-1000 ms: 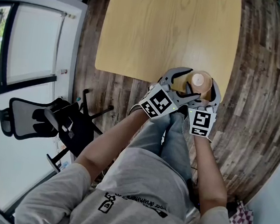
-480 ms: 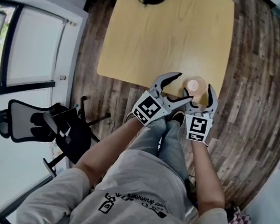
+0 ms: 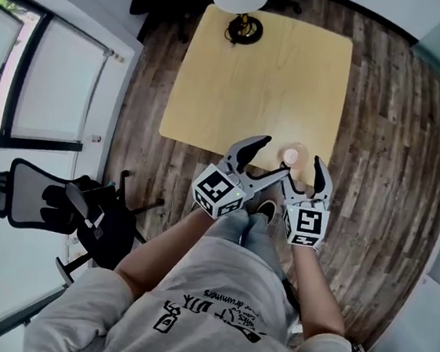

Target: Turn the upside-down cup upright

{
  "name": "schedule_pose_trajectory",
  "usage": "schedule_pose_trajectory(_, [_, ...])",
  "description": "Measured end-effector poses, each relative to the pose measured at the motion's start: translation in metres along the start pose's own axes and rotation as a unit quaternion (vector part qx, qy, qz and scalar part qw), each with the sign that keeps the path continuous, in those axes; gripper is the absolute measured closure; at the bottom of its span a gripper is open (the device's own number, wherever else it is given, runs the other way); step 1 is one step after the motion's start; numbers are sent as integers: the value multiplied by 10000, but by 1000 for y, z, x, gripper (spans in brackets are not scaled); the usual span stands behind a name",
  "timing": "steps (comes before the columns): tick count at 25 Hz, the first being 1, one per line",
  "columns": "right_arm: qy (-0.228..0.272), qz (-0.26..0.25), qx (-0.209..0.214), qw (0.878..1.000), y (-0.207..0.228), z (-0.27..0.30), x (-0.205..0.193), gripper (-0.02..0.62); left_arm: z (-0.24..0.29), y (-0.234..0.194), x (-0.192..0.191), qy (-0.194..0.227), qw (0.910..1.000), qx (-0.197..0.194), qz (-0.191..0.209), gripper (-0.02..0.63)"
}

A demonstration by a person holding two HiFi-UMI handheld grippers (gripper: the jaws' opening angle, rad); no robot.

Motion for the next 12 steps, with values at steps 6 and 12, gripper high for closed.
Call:
schedule_pose_trajectory(6, [131, 133, 66, 9998, -10, -16, 46, 363, -8, 21, 42, 368, 9986, 24, -370, 424])
schedule_pose_trajectory(12, [233, 327, 57, 9992, -20, -40, 82, 516, -15, 44, 76, 560, 9976, -52, -408, 570])
Point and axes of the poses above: the fingertips, and each gripper's own axes: z forward along the fingers, y to its right, x out of its top, the point moved 2 cm from there along -z, backward along the fingers, and after that the axes turned 14 degrees about y, right-handed, at the moved point
